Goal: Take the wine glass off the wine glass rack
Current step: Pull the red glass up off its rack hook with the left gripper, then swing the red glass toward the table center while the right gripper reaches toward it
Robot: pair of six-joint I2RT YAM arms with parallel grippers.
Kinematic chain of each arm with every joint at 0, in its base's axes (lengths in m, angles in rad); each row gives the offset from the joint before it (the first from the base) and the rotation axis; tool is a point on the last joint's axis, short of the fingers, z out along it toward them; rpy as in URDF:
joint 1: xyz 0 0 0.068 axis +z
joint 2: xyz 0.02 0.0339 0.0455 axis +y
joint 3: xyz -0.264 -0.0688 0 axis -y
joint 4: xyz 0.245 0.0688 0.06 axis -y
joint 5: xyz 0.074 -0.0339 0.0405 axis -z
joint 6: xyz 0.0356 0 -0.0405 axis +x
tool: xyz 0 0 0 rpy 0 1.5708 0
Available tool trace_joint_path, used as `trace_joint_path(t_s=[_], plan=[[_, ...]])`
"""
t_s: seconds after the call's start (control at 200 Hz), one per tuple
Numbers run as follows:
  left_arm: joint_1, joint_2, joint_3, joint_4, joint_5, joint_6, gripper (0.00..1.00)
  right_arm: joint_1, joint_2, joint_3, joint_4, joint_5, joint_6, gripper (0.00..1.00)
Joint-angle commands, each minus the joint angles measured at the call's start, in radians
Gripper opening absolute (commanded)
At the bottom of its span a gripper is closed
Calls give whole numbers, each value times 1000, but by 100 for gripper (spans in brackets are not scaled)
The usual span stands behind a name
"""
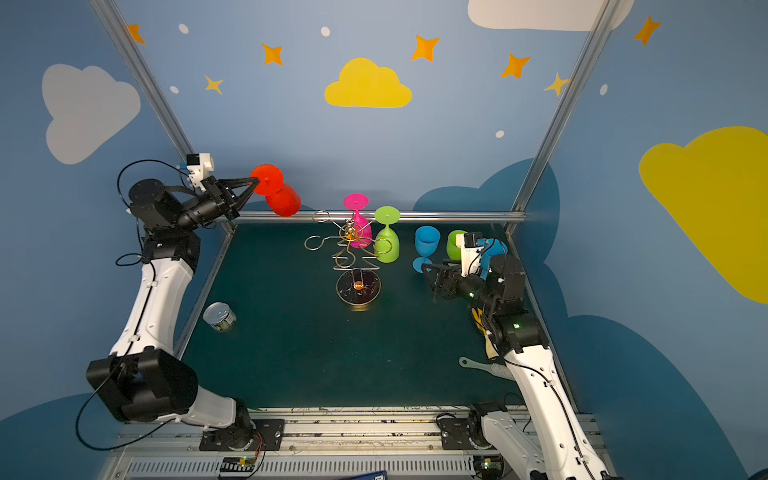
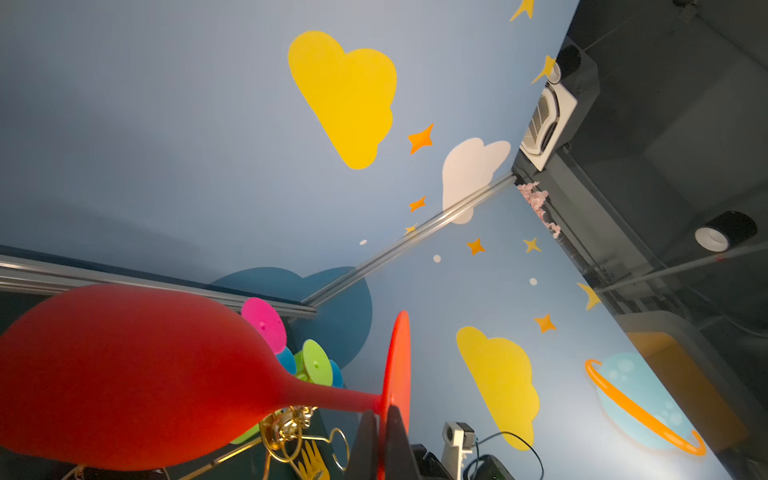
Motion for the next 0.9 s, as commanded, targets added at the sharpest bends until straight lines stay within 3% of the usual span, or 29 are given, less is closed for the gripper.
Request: trace_joint_path(t_s=[0.0, 0.15, 0.481, 0.896], plan=[[-2, -40, -4, 130, 79, -126, 4, 17, 23, 51, 77, -59, -34, 75], [-36, -95, -1, 145, 120, -142, 4, 91, 63, 103, 127, -75, -102, 75], [-174, -141, -27, 138, 152, -148, 4, 358, 150, 212, 177, 53, -380, 78], [-334, -121, -36, 116, 189, -172, 4, 448, 251, 233, 360, 99, -598, 87]])
